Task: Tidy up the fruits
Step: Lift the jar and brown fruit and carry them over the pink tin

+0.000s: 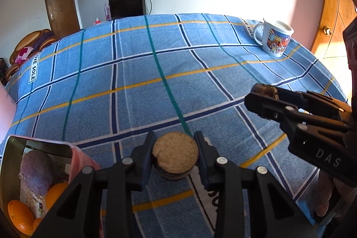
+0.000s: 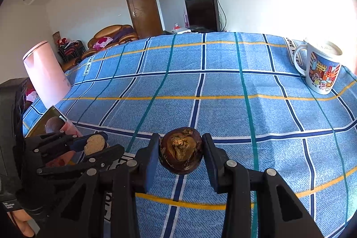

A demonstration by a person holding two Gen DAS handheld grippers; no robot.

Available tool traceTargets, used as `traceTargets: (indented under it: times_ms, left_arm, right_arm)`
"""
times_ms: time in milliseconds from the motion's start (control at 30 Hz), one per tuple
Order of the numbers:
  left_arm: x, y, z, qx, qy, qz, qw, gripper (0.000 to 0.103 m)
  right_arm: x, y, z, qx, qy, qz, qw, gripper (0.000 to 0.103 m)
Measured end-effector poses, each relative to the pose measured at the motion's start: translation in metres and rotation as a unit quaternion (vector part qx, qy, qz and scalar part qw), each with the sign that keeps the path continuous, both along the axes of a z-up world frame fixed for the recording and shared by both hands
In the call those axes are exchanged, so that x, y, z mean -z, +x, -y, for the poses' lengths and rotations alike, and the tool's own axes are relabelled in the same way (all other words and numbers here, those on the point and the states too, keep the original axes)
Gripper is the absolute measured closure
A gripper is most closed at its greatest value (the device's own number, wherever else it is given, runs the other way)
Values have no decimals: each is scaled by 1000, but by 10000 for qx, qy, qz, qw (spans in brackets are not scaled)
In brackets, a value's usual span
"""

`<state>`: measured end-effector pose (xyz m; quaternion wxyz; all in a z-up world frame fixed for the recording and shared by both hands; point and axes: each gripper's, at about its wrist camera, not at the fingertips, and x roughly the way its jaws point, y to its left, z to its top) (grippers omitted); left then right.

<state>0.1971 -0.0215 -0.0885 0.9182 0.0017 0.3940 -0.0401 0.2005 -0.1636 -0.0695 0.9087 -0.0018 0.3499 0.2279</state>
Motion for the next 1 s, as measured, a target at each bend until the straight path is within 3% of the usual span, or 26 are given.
traceTargets:
  times_ms: [433,1000]
  left_arm:
    - [-20,-22,-4,-145,40,820,9965,67]
    - [-32,-42,-6,-265,117,1436,9892,67]
  right_arm:
    - [-13,-16,5,-69,260,508,9983,63]
    - [-24,-36,7,-27,246,1107,9935,63]
